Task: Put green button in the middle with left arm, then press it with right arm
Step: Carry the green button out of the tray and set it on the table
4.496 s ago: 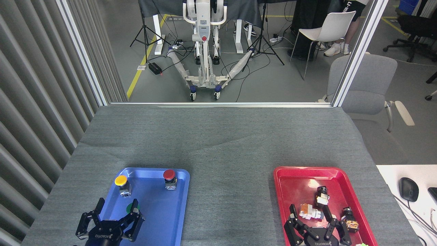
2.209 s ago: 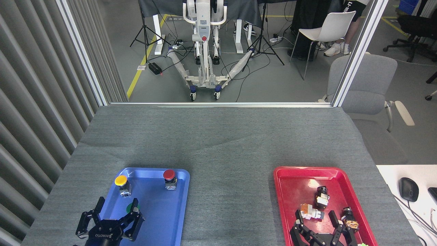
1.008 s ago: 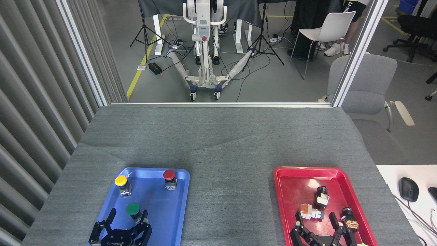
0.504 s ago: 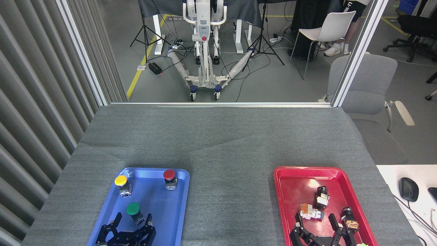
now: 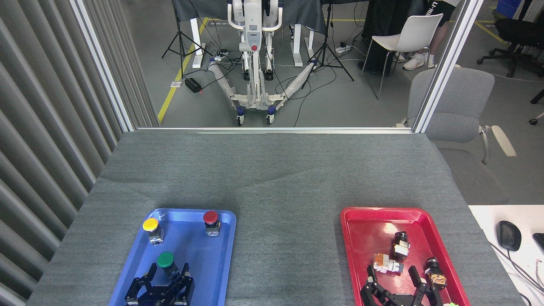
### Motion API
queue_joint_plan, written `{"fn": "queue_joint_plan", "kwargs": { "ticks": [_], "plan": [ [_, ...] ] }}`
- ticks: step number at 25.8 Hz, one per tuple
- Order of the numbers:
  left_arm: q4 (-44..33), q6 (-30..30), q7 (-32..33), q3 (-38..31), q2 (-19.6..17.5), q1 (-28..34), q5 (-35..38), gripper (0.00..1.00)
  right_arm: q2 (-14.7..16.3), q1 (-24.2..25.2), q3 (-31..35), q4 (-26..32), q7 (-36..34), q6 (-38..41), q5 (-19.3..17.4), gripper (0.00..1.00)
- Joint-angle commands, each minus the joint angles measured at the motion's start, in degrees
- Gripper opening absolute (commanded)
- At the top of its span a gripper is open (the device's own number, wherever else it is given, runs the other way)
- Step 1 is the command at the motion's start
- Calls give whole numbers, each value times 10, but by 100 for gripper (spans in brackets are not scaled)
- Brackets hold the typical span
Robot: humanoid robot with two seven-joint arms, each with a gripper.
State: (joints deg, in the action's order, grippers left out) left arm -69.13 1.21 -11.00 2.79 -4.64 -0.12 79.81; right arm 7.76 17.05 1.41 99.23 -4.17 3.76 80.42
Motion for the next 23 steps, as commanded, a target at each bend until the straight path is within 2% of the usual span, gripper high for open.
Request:
{"fn": "queue_joint_plan", "kwargs": {
  "ticks": [1,7,11,13,17,20,23],
  "plan": [
    [8,-3,1,0,0,-1,-1,65,1,0,0,0,0,0,0,100],
    [2,5,-12,1,-8,6,1,21,1,0,0,0,0,0,0,100],
    [-1,43,-24,0,-16,8,1,4,1,3,0,0,0,-1,0,100],
    [-2,76,-28,0,-23,5,1,0,2,5,0,0,-1,0,0,100],
    [-35,99,-41,10,-22,-2,2,0,2,6,0,0,-1,0,0,100],
    [-58,108,-38,51,-23,-30,10,0,2,10,1,0,-1,-1,0,100],
    [-34,125,-28,126,-20,-90,25,1,2,13,1,1,-1,-1,0,100]
  ]
}}
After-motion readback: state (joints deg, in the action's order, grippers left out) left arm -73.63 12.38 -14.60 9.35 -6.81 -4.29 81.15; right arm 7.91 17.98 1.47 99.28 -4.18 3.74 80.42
